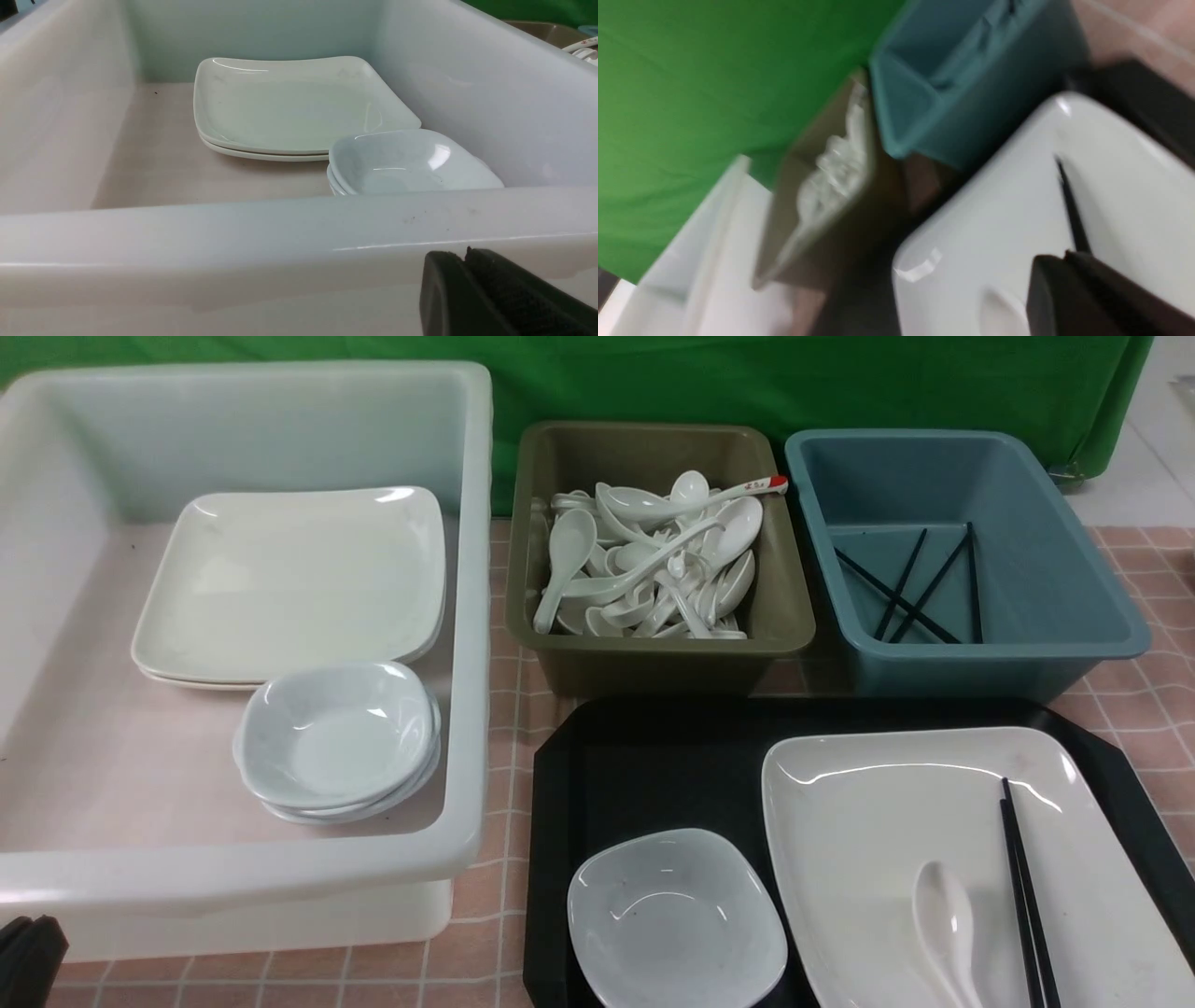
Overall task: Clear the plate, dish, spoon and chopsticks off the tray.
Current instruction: Use the right arm to grab a pair of chopsticks from the plate
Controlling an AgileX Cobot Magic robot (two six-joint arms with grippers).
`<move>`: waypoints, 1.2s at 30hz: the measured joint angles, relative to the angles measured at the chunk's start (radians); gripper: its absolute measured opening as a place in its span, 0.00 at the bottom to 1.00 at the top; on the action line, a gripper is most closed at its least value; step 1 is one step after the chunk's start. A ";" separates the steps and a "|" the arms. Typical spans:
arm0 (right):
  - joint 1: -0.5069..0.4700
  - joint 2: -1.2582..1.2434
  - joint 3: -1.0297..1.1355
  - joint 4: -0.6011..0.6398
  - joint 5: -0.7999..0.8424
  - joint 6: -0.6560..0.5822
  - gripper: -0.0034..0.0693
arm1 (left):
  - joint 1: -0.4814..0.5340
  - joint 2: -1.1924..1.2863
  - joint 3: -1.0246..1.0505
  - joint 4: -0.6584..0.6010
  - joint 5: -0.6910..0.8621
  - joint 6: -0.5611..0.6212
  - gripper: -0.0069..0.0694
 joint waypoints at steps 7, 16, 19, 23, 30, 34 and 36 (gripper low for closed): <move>-0.002 0.367 -0.409 -0.146 0.370 -0.277 0.09 | 0.000 0.000 0.000 0.000 0.000 0.000 0.12; 0.008 0.934 -0.601 -0.368 0.820 -0.305 0.12 | 0.000 0.000 0.000 0.000 0.000 0.000 0.12; 0.036 1.061 -0.606 -0.317 0.774 -0.339 0.23 | 0.000 0.000 0.000 0.000 0.000 0.000 0.12; 0.095 1.178 -0.606 -0.286 0.728 -0.392 0.46 | 0.000 0.000 0.000 0.000 0.000 0.000 0.12; 0.139 1.335 -0.613 -0.275 0.619 -0.417 0.69 | 0.000 0.000 0.000 0.000 0.000 0.000 0.12; 0.139 1.445 -0.683 -0.274 0.612 -0.396 0.72 | 0.000 0.000 0.000 0.000 0.000 -0.001 0.12; 0.139 1.489 -0.715 -0.274 0.602 -0.394 0.72 | 0.000 0.000 0.000 0.000 0.000 -0.004 0.12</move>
